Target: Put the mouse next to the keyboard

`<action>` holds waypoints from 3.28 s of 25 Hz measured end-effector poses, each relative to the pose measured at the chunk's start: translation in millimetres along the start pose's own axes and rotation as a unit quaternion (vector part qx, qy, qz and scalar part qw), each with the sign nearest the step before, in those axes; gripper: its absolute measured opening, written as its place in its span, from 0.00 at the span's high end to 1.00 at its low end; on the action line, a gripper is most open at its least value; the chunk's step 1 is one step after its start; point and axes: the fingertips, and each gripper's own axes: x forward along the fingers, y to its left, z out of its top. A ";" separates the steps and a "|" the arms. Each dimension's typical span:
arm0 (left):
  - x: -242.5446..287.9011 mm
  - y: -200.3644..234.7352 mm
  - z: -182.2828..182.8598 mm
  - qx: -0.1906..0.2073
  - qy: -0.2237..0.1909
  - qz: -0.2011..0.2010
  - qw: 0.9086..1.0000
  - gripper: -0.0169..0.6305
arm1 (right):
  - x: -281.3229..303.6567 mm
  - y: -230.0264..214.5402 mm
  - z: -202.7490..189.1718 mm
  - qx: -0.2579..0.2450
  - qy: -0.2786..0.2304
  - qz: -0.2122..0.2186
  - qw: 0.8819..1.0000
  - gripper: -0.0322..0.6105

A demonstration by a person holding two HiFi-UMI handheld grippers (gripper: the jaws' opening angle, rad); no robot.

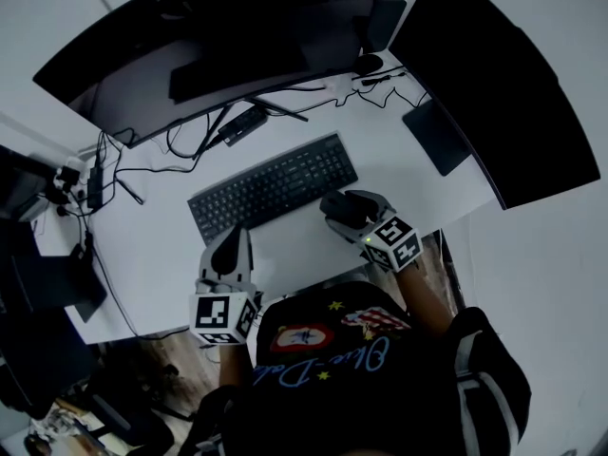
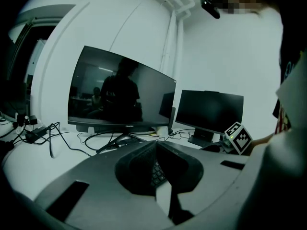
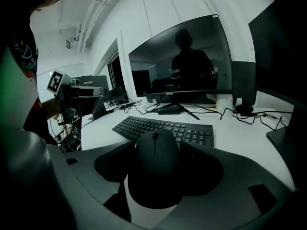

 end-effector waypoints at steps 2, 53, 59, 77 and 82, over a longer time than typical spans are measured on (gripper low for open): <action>4.9 -6.3 -0.3 0.000 0.002 0.006 1.000 0.97 | -3.1 -15.3 2.1 -0.002 0.000 -0.003 1.000 0.51; 54.7 -51.9 0.7 0.000 0.032 0.108 0.994 0.97 | 17.4 -174.8 -54.1 -0.007 0.108 -0.069 0.992 0.51; 54.4 -51.5 1.8 0.006 0.029 0.103 0.994 0.97 | 17.9 -174.8 -53.1 -0.002 0.096 -0.067 0.993 0.51; 53.0 -53.7 4.9 0.016 0.028 0.066 0.997 0.97 | -22.0 -147.2 30.0 0.050 -0.079 -0.073 0.993 0.52; 53.8 -56.8 5.1 0.012 0.042 0.054 0.998 0.97 | -44.5 -131.6 60.9 0.068 -0.152 -0.067 0.984 0.71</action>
